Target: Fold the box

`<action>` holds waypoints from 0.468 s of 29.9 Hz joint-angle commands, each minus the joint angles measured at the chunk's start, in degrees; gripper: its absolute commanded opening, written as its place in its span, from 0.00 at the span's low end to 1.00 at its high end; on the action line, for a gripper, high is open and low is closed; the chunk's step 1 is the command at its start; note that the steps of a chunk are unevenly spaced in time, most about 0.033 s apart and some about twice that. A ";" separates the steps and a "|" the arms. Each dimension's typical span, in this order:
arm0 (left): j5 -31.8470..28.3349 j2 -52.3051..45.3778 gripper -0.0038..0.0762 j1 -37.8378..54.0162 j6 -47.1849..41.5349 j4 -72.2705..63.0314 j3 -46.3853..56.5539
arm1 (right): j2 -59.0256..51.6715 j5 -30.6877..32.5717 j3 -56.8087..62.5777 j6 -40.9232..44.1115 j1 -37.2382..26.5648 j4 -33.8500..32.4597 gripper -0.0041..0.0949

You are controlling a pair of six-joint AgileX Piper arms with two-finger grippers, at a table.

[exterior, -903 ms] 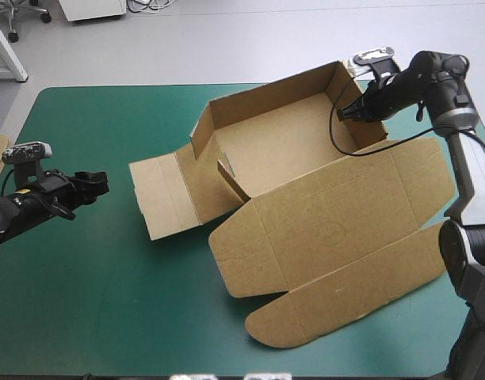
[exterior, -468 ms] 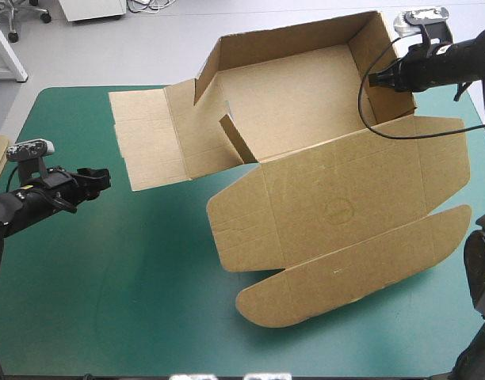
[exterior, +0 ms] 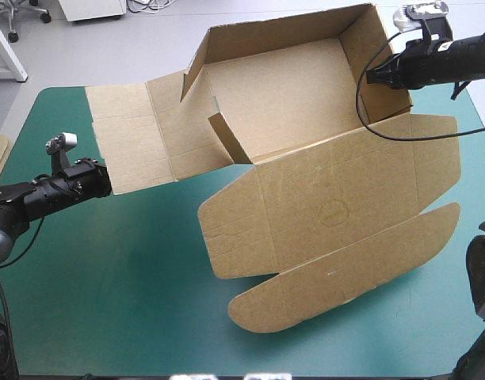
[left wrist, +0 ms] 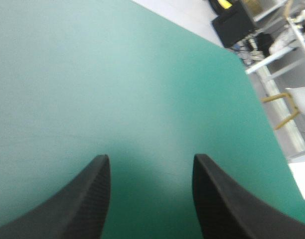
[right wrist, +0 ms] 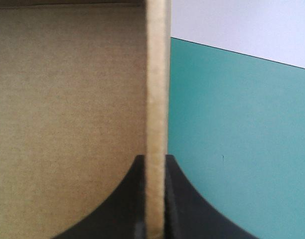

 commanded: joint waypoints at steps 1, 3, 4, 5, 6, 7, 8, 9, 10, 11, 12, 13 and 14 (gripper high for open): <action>6.39 -0.60 0.51 -1.88 2.04 -9.36 -1.58 | -3.46 -2.70 -1.98 0.36 -0.36 3.99 0.02; 8.46 -0.52 0.51 -3.42 2.64 -11.37 -1.58 | -3.46 -2.81 -1.98 0.53 -0.36 3.43 0.02; 9.66 -0.52 0.51 -3.91 2.63 -12.48 -1.74 | -3.46 -2.92 -1.98 0.76 -0.36 3.04 0.02; 11.31 -0.52 0.51 -4.54 2.63 -13.19 -2.04 | -3.46 -2.90 -1.98 0.76 -0.36 2.75 0.02; 12.98 -0.52 0.51 -5.14 2.77 -14.67 -2.50 | -3.46 -2.90 -1.88 0.76 -0.36 2.58 0.02; 14.40 -0.52 0.51 -5.69 2.77 -16.23 -3.02 | -3.35 -2.90 -1.79 0.76 -0.36 2.33 0.02; 15.41 -0.52 0.51 -6.30 2.64 -17.59 -3.64 | -3.35 -2.90 -1.61 0.76 -0.36 2.33 0.02; 16.15 -0.52 0.51 -6.86 2.64 -18.69 -4.27 | -3.24 -2.90 -1.32 0.76 -0.36 2.33 0.02; 16.65 -0.52 0.51 -7.61 2.52 -19.69 -5.09 | -3.14 -2.48 -1.29 0.87 -0.36 2.33 0.02; 16.65 -0.52 0.51 -8.37 2.32 -19.96 -6.05 | -3.13 -2.37 -1.20 0.87 -0.36 2.33 0.02; 16.65 -0.52 0.51 -9.03 2.14 -19.83 -7.15 | -3.04 -2.37 -1.20 0.87 -0.36 2.21 0.02; 16.65 -0.52 0.51 -9.65 2.14 -19.60 -8.17 | -3.04 -2.48 -1.20 0.87 -0.36 2.09 0.02; 16.65 -0.52 0.51 -10.13 1.06 -19.22 -9.19 | -3.04 -2.61 -1.20 0.99 -0.36 1.64 0.02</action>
